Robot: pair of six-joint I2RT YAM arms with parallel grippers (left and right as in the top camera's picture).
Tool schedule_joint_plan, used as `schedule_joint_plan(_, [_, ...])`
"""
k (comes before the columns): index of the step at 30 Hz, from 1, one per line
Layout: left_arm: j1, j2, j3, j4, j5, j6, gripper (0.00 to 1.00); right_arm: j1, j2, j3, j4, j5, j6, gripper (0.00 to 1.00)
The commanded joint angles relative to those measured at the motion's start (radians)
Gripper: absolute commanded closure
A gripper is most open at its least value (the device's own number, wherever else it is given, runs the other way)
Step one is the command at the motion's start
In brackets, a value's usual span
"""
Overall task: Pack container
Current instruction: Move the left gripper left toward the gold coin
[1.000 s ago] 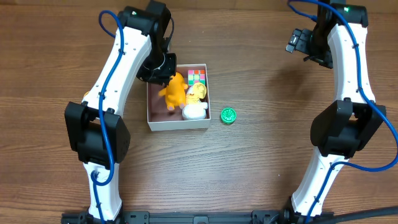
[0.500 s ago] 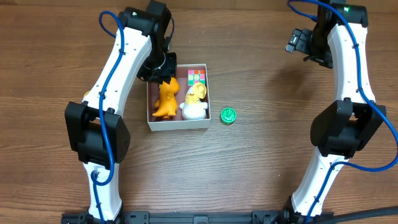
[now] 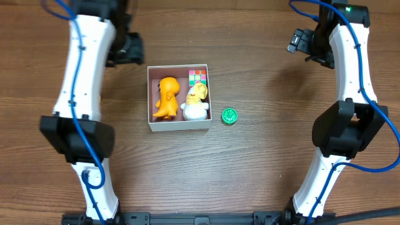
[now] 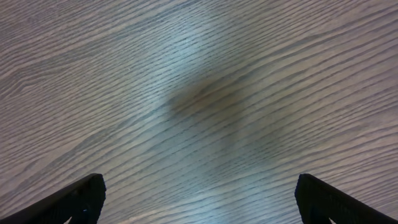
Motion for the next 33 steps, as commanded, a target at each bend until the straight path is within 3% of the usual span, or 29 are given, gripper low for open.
schedule_joint_plan(1, [0.088, -0.019, 0.015, -0.006, -0.041, 0.036, 0.0, 0.0, -0.045, 0.0, 0.006, 0.009, -0.001, 0.0])
schedule_joint_plan(19, [0.264, -0.024, -0.33, 0.052, -0.093, 0.092, 0.0, 0.0, -0.045, 0.0, 0.006, 0.009, -0.001, 0.0])
schedule_joint_plan(23, [0.295, -0.024, -0.424, 0.139, -0.046, 0.208, 0.0, 0.0, -0.045, 0.0, 0.006, 0.009, -0.001, 0.0])
schedule_joint_plan(28, [0.338, -0.024, -0.558, 0.27, -0.043, 0.237, 0.0, 0.0, -0.045, 0.0, 0.006, 0.009, -0.001, 0.0])
schedule_joint_plan(33, [0.345, -0.024, -0.579, 0.375, -0.052, 0.306, 0.0, 0.0, -0.045, 0.0, 0.006, 0.009, -0.001, 0.0])
